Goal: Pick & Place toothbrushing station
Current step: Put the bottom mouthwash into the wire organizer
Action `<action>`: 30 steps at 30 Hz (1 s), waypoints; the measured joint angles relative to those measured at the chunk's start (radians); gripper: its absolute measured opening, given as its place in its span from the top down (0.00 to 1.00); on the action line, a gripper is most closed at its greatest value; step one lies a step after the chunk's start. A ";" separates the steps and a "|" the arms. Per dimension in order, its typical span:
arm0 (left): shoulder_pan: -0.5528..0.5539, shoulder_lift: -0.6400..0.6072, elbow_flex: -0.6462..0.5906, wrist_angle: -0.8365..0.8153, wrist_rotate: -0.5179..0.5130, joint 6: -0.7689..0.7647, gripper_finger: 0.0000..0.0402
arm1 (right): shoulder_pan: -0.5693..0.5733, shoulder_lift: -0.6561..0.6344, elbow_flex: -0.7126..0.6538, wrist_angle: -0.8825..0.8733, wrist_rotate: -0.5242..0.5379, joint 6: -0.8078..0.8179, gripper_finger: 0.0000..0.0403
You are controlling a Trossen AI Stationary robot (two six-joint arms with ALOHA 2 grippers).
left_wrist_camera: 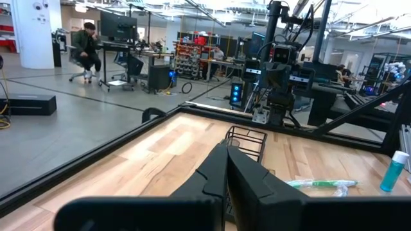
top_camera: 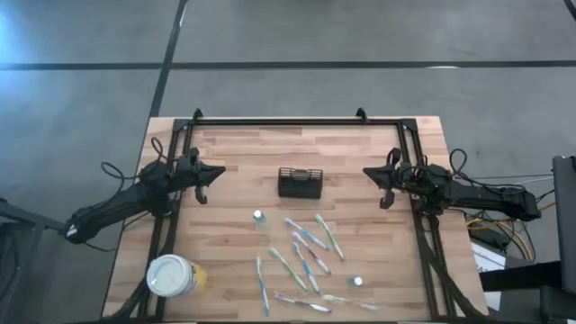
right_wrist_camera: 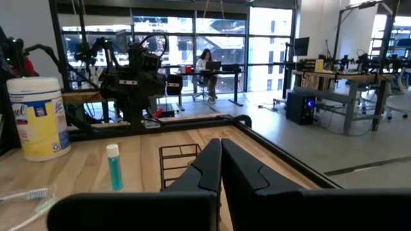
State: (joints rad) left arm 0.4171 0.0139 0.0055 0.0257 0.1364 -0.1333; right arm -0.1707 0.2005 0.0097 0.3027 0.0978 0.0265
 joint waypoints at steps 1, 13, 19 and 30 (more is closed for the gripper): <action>0.000 0.000 0.000 0.000 0.000 0.000 0.97 | 0.000 0.000 0.000 0.000 0.000 0.000 0.98; 0.000 0.000 0.000 0.009 0.000 -0.032 0.97 | 0.000 0.004 0.000 -0.008 0.003 0.023 0.98; 0.000 0.000 0.000 0.014 0.015 -0.009 0.97 | 0.000 0.045 0.000 -0.015 0.010 0.031 0.98; 0.000 0.000 0.000 0.035 0.019 0.013 0.97 | 0.000 0.099 0.000 0.008 -0.015 0.004 0.98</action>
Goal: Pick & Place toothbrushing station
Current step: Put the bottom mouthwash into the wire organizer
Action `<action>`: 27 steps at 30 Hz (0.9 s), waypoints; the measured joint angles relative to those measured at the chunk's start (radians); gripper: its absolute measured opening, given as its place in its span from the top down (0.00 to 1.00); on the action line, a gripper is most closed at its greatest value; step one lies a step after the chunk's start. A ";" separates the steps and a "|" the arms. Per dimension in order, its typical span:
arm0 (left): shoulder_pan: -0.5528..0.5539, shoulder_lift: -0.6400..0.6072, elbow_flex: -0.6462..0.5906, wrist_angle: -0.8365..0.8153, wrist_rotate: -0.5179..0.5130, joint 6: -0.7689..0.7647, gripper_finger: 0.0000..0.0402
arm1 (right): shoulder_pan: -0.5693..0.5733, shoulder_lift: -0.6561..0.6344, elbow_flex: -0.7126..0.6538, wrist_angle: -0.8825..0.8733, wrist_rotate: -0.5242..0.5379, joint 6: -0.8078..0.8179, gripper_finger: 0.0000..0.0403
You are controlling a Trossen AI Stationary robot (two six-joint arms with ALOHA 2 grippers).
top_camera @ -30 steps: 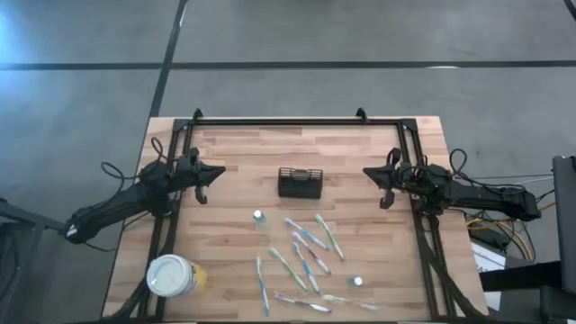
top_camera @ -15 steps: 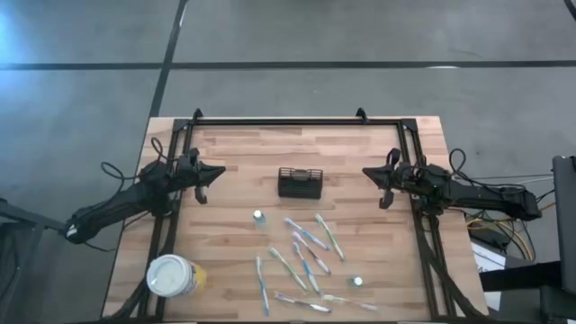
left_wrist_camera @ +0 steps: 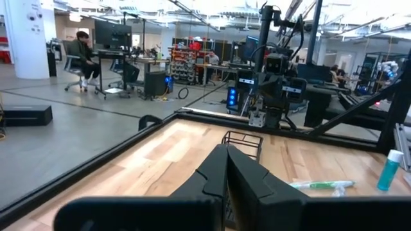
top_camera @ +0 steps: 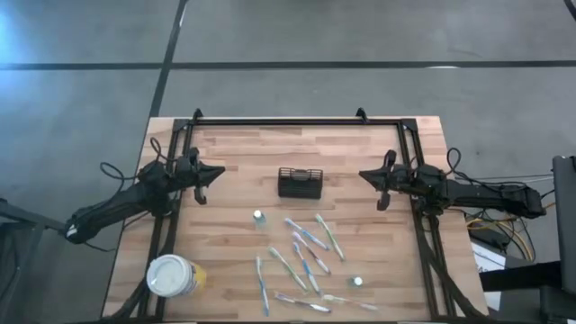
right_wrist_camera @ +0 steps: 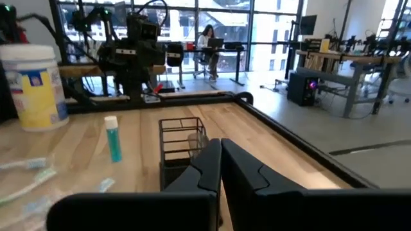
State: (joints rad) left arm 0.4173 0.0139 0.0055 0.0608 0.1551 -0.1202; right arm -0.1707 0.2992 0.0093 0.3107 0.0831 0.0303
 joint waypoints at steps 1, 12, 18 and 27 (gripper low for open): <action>0.000 0.000 0.000 0.000 0.000 -0.012 0.97 | 0.000 0.003 0.000 0.011 -0.007 0.016 0.98; 0.000 0.000 0.000 0.001 -0.007 -0.136 0.97 | 0.073 0.215 0.505 -0.600 0.037 0.153 0.98; 0.000 0.001 0.000 -0.002 0.003 -0.106 0.97 | 0.172 0.472 0.862 -1.086 0.112 0.367 0.98; 0.000 0.001 0.000 -0.002 0.004 -0.045 0.97 | 0.363 0.775 1.186 -1.455 0.103 0.621 0.98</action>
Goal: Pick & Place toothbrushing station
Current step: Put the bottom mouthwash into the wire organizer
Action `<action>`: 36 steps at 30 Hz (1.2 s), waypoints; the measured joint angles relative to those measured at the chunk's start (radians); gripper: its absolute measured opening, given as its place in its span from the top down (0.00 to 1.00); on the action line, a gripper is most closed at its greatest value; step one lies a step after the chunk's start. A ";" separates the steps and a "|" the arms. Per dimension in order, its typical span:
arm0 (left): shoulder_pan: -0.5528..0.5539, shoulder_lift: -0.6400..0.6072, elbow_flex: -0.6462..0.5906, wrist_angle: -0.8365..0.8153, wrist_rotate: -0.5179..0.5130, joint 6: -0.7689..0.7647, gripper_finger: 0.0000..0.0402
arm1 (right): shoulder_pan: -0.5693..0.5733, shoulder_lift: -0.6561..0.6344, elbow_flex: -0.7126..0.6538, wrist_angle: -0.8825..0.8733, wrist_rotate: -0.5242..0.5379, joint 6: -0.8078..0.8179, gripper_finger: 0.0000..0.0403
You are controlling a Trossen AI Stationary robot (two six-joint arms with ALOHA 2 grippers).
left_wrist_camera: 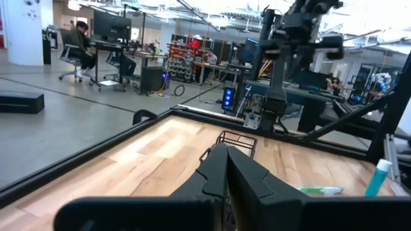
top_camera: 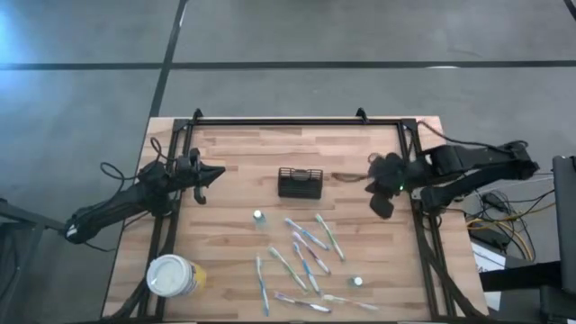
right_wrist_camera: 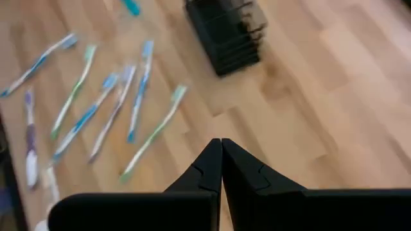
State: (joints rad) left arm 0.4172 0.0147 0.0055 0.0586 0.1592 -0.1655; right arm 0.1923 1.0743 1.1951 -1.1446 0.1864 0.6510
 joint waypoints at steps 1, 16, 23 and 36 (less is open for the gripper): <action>0.000 0.000 0.000 0.000 0.000 0.009 0.97 | 0.027 0.026 0.020 -0.007 0.000 0.020 0.98; 0.000 0.000 0.000 0.000 0.003 0.051 0.97 | 0.405 0.434 0.298 -0.033 -0.033 0.370 0.74; 0.000 0.000 0.000 0.001 0.003 0.062 0.97 | 0.487 0.612 0.358 -0.034 -0.051 0.468 0.59; 0.000 0.001 0.000 0.000 0.000 0.062 0.97 | 0.558 0.675 0.373 -0.027 -0.123 0.770 0.46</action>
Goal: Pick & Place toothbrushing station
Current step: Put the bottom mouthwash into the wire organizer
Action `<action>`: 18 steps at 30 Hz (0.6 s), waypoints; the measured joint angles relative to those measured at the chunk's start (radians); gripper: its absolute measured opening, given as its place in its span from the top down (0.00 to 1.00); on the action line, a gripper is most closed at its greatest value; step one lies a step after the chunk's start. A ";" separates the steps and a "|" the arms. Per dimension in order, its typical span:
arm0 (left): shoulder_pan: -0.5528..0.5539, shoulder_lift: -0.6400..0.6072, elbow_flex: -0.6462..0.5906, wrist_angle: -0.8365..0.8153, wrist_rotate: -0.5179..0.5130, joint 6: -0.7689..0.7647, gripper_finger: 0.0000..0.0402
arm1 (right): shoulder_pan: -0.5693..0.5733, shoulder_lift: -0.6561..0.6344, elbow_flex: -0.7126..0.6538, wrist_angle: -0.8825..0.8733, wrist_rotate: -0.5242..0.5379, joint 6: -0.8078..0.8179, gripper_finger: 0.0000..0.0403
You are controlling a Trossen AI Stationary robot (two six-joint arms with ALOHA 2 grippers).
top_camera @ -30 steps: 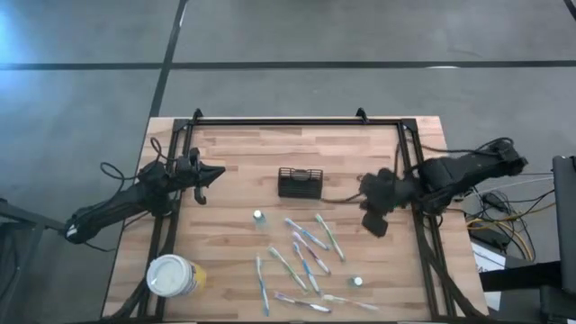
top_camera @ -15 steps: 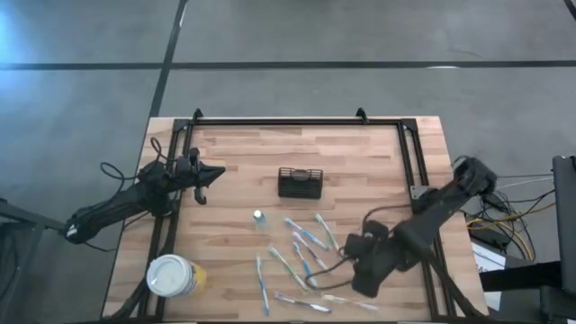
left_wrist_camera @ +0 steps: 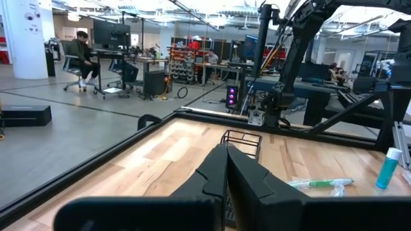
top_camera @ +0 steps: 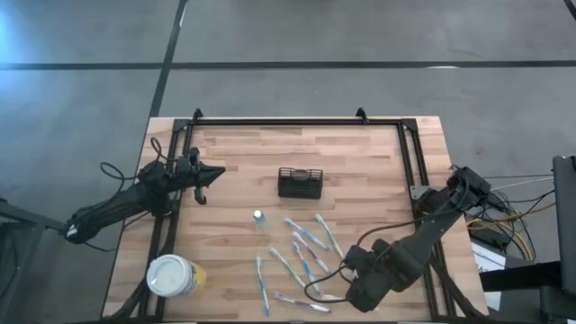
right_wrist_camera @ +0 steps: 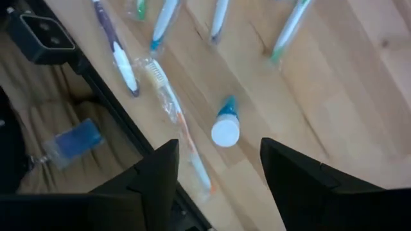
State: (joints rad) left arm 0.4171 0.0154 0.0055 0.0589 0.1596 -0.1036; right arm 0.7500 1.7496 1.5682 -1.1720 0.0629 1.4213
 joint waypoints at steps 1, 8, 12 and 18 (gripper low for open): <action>0.000 0.000 0.000 0.000 0.000 0.000 0.97 | 0.001 0.000 0.000 0.001 -0.002 0.033 0.46; 0.000 0.000 0.000 0.000 0.000 -0.001 0.97 | -0.002 0.031 -0.002 0.001 -0.072 0.178 0.46; 0.000 0.000 0.000 0.000 0.000 -0.002 0.97 | -0.013 0.055 -0.001 0.001 -0.140 0.178 0.46; 0.000 0.000 0.000 0.000 0.001 -0.003 0.97 | -0.024 0.083 -0.001 0.000 -0.169 0.175 0.46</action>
State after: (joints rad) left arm 0.4172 0.0158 0.0055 0.0590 0.1609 -0.1070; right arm 0.7261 1.8329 1.5669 -1.1723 -0.1057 1.5962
